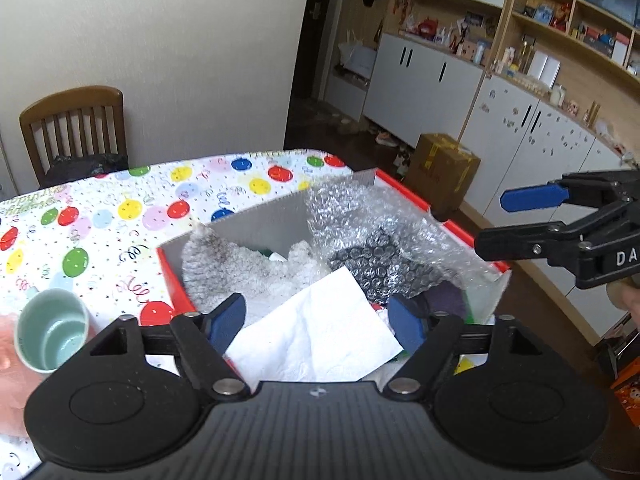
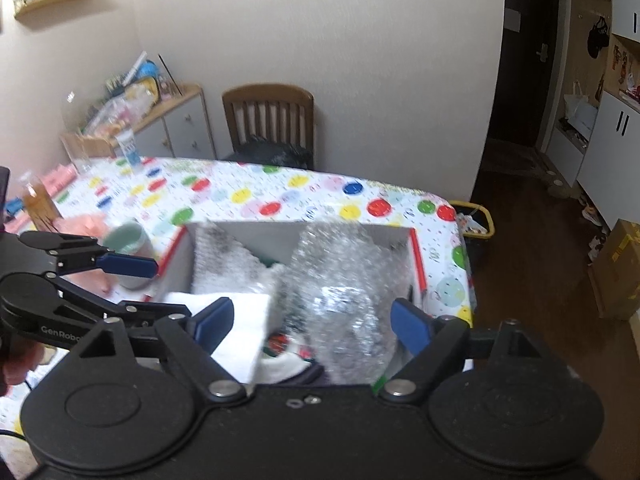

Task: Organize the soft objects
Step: 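Withdraw both grippers from the box toward the yellow sponge and pink puff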

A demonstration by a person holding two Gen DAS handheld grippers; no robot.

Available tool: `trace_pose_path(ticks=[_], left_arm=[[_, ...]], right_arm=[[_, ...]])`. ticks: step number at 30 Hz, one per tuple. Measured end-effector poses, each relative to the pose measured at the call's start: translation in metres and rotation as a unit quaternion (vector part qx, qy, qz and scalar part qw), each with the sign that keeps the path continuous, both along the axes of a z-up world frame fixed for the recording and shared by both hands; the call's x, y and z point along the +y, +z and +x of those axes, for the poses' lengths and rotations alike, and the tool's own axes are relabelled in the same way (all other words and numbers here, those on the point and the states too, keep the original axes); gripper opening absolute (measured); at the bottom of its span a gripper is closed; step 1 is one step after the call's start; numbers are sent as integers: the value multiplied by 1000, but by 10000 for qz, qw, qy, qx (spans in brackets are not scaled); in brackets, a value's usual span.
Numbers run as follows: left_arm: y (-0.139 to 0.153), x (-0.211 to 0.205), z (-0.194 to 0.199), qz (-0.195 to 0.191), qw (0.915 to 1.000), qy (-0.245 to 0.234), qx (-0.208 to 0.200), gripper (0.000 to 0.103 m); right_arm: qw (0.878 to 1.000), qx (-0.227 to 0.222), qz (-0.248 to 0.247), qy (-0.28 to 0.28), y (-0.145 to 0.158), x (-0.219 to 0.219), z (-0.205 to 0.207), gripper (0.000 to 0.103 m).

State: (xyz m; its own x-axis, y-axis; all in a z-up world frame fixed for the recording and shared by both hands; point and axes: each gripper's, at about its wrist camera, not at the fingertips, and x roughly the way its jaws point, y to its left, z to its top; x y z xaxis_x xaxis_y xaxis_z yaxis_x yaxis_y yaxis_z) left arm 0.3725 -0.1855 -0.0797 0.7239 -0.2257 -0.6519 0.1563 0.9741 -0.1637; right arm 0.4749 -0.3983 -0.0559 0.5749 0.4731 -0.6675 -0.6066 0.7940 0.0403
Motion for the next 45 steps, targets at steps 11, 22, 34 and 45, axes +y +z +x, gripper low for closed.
trace_pose_path(ticks=[11,22,34,45], left_arm=[[32,49,-46,-117,9994,80,-325,85],[34,114,-82,-259,9987,285,-335,97],[13,177,-119,-175,9971,554,-492,103],[-15,231,-129,283,9923,1056,-590,103]], right_arm=[[9978,-170,621,155,28,24,-56,96],[9951,-155,897,387,29,71,-110,102],[9961,91,685,547,-5,137,-155,102],[9981,370,267,404,-57,200,-169,100]])
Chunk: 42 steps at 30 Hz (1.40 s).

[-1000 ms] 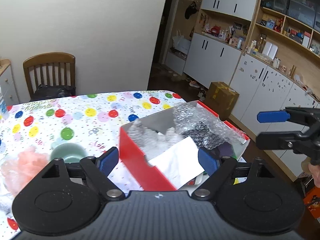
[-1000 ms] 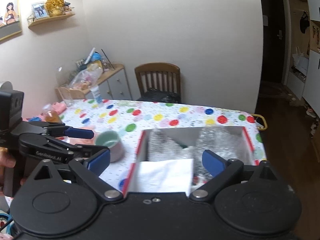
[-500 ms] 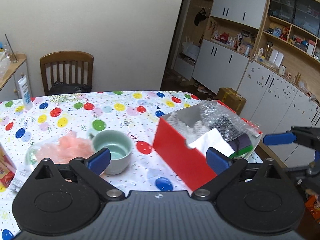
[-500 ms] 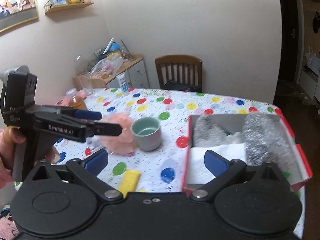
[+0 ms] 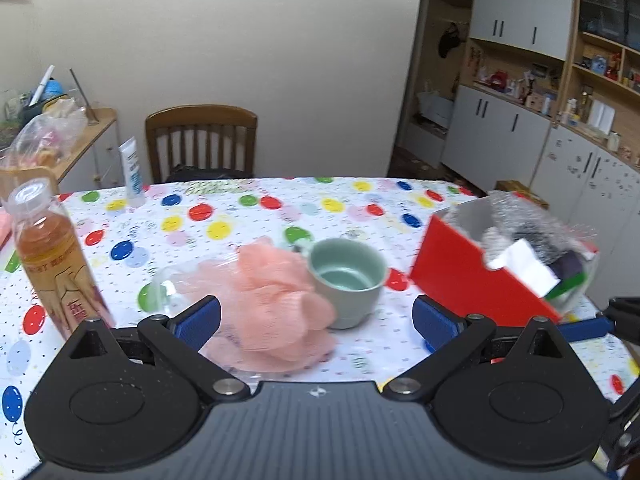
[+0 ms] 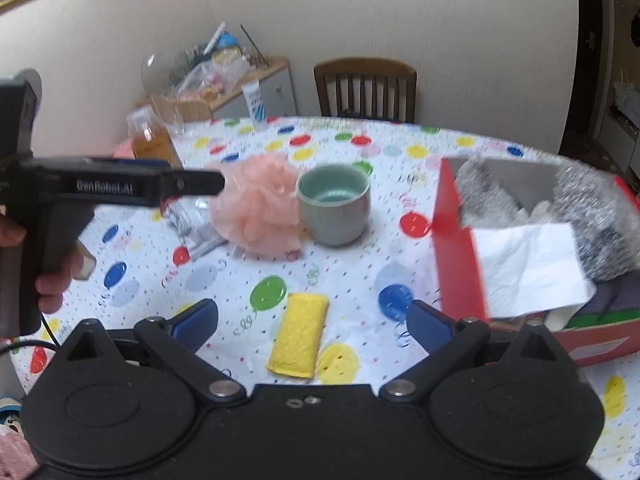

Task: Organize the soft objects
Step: 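Withdraw both grippers from the box toward the yellow sponge and pink puff, then grasp the yellow sponge with the right gripper while the left gripper grasps the pink puff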

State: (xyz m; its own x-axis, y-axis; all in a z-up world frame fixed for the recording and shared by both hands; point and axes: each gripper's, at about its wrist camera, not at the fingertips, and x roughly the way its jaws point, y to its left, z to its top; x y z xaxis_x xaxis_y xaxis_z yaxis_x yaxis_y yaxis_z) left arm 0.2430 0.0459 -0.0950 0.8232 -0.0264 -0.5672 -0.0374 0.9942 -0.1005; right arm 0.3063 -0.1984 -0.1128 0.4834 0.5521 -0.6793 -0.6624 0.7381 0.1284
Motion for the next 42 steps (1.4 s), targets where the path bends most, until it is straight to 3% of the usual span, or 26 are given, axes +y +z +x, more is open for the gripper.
trace_pose_path(ticks=[13,25,31,35,39,42], left_arm=[[-41,10,51,477,9987,-110,149,103],[-77,12,87,694,9962,-141,504,103],[-81,14,94,640,9963,-81,569,100],[-79,13,96,592,9968,-83,537,87],[-78,12,95,583,9968,-61,538,65],[-76,14,93,579,9968,57,549,54]], right_arm=[[9975,475,-452,-245,-67,49,14,82],[9950,525,-780,-327,-89,69,23,74],[9936,547,-947,-276,-93,75,23,56],[9928,480,-1075,-233,-95,79,21,53],[9922,438,-1143,-215,-95,81,21,44],[9924,480,-1115,-201,-93,82,22,40]])
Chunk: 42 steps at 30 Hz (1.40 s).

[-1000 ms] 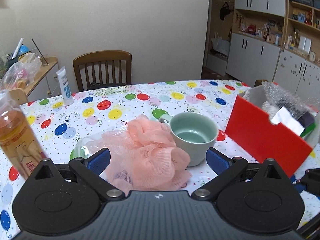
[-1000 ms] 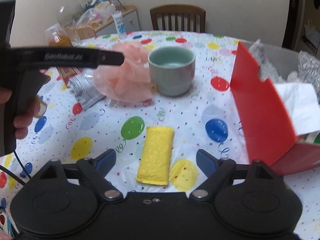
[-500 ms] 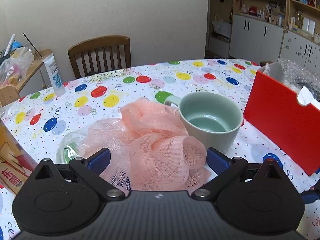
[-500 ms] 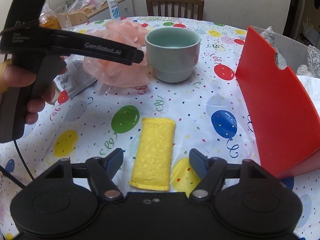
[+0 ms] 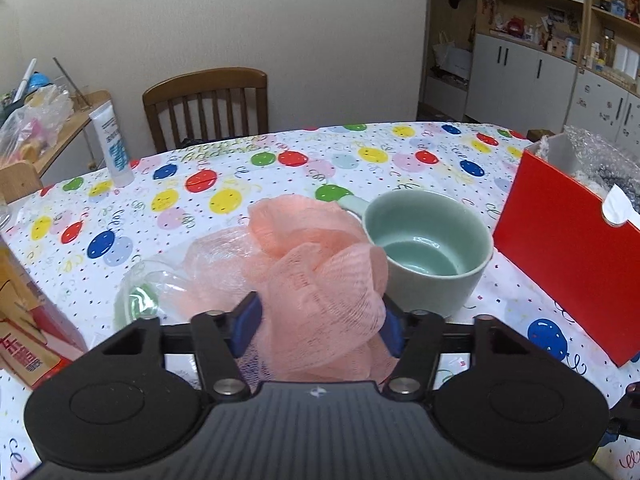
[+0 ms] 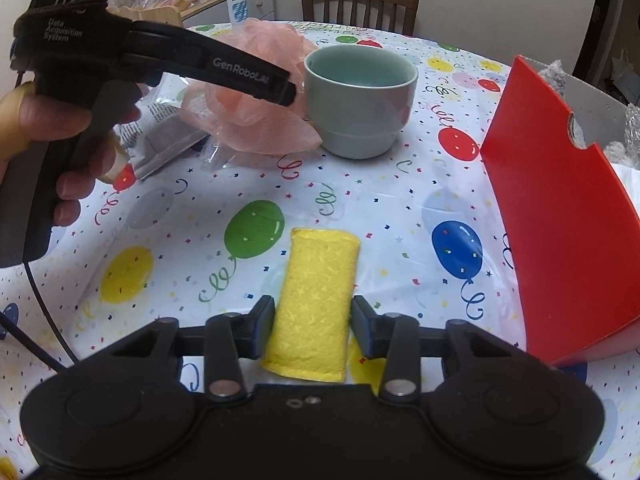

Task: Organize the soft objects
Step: 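Grasp the yellow sponge with the right gripper while the left gripper grasps the pink puff, then carry the yellow sponge and pink puff into the red box and release both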

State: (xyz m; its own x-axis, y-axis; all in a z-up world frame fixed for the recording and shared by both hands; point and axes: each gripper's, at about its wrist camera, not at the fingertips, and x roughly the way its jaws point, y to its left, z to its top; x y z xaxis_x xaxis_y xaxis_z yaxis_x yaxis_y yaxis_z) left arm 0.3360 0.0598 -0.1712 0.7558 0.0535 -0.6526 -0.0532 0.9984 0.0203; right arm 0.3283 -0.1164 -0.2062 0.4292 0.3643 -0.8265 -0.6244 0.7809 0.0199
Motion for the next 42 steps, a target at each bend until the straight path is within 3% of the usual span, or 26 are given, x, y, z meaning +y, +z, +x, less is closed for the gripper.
trace_pose_path(ticks=[6,11,22,37,42], left_arm=[[7,3,-5,-24,9999,96,-76,35],[14,5,-11,-191,9996,165,-156,28],[33,9,-33,-389,9985,237,-311,22],[83,-5,-71,-862,9936,129,-717,21],[96,-18,-77,-975,9918,1,-826,16]], right_arm=[[9998,105,89,-113,1,-1,2,39],[9991,243,278,-231,3,-6,2,39],[9941,407,915,-409,34,-30,-7,38],[9884,64,1405,-574,89,-76,-25,38],[9843,-110,1606,-725,111,-100,-22,38]])
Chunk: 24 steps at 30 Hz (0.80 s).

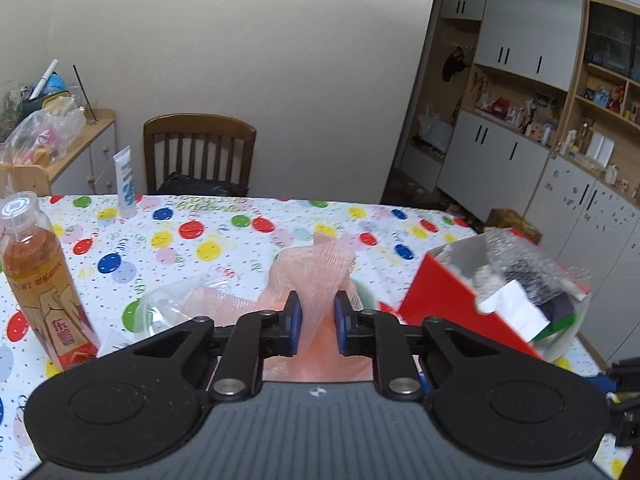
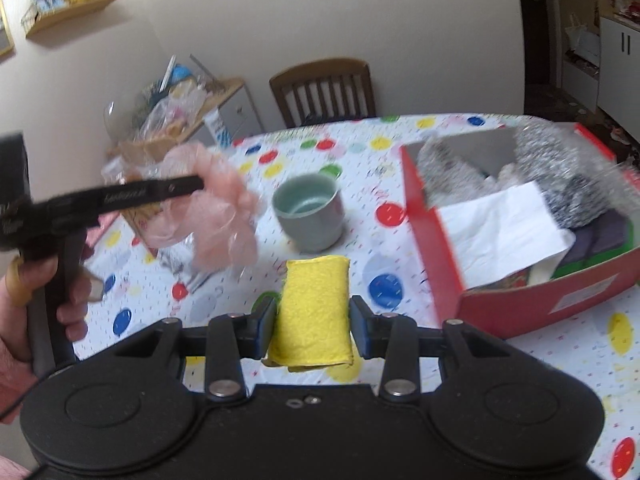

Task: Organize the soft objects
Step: 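Carry the yellow sponge and pink puff into the red box and release both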

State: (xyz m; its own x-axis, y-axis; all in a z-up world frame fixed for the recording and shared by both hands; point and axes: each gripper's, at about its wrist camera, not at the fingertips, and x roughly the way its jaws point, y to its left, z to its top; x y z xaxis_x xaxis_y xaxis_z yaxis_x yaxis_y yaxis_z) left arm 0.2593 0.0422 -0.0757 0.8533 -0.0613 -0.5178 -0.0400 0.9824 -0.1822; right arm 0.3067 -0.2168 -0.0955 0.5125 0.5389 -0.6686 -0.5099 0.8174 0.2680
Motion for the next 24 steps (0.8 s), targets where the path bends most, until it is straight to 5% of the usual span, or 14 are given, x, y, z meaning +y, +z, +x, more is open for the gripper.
trace_pose_path(ticks=[13,24], left_arm=[[32,-49,1,-334,9986,-375,-165,13],[54,-118,43,-341,9957,-812,-284,13]], right_arm=[[9985,-369,178,-354,32,-64,23,38],[9965,-595,137,-567,39,-117,60,38]])
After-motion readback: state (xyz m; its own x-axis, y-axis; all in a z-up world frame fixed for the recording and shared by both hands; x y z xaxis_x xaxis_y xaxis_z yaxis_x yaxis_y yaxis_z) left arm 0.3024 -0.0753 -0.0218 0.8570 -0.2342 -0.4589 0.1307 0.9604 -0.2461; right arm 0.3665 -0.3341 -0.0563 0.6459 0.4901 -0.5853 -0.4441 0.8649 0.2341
